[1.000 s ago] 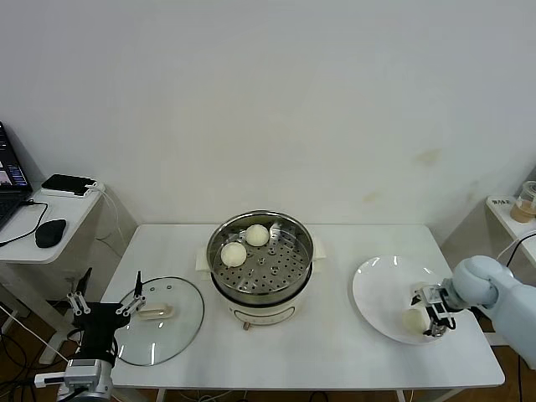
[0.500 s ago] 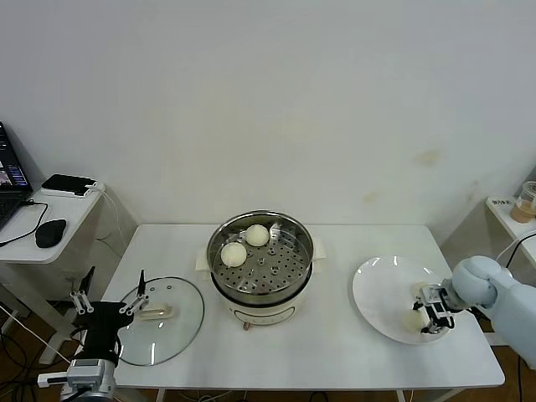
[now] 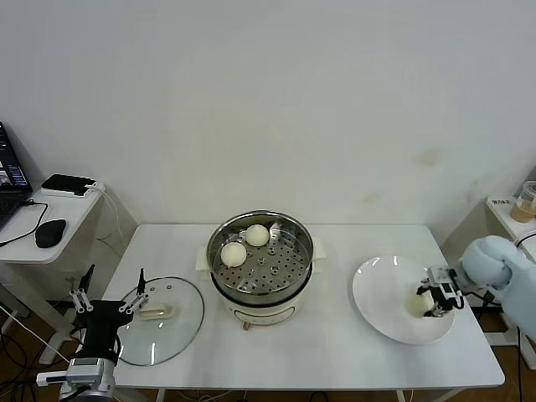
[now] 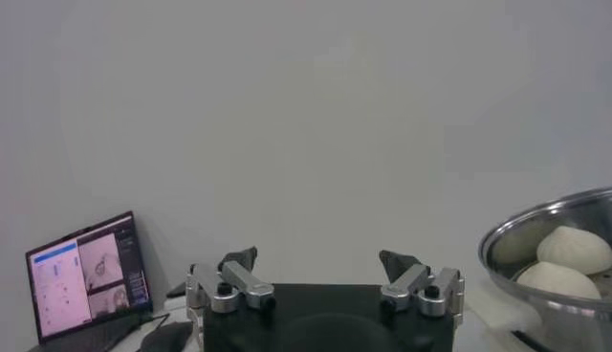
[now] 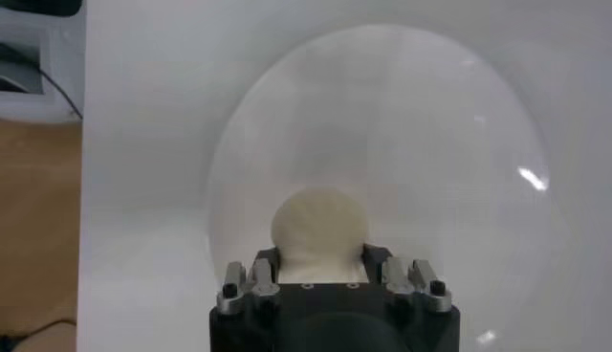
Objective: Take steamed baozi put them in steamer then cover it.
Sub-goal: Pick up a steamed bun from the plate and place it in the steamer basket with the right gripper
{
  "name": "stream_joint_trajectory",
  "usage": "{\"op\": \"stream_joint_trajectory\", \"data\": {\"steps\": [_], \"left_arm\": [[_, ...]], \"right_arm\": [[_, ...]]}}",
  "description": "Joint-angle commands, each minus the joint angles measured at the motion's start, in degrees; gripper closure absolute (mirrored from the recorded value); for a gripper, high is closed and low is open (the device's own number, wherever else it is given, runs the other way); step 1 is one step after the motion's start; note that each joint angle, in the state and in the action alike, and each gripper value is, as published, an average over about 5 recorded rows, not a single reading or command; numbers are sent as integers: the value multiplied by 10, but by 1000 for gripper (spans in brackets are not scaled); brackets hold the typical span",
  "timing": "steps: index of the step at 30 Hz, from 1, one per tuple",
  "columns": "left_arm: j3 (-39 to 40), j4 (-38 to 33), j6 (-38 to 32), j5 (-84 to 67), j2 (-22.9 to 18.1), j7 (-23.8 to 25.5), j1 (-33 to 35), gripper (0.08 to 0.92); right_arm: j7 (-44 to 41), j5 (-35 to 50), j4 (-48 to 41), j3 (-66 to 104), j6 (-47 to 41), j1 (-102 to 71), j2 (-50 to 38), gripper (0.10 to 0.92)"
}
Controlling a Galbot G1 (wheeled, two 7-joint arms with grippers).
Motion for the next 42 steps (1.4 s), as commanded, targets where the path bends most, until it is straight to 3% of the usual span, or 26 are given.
{"op": "stream_joint_trajectory", "data": {"steps": [1, 7, 16, 31, 42], "left_arm": [[-2, -1, 0, -1, 3, 0, 0, 177], [-2, -2, 0, -2, 4, 0, 0, 177], [-4, -1, 0, -2, 0, 0, -2, 177], [-24, -2, 0, -2, -2, 0, 3, 177], [-33, -8, 0, -3, -8, 0, 7, 177]], "right_arm": [[-10, 52, 1, -36, -3, 120, -2, 465], [-9, 94, -16, -160, -14, 304, 45, 465], [7, 150, -44, -305, -33, 477, 203, 463], [33, 175, -54, -370, -6, 456, 362, 457], [35, 125, -67, -439, 67, 419, 418, 457]]}}
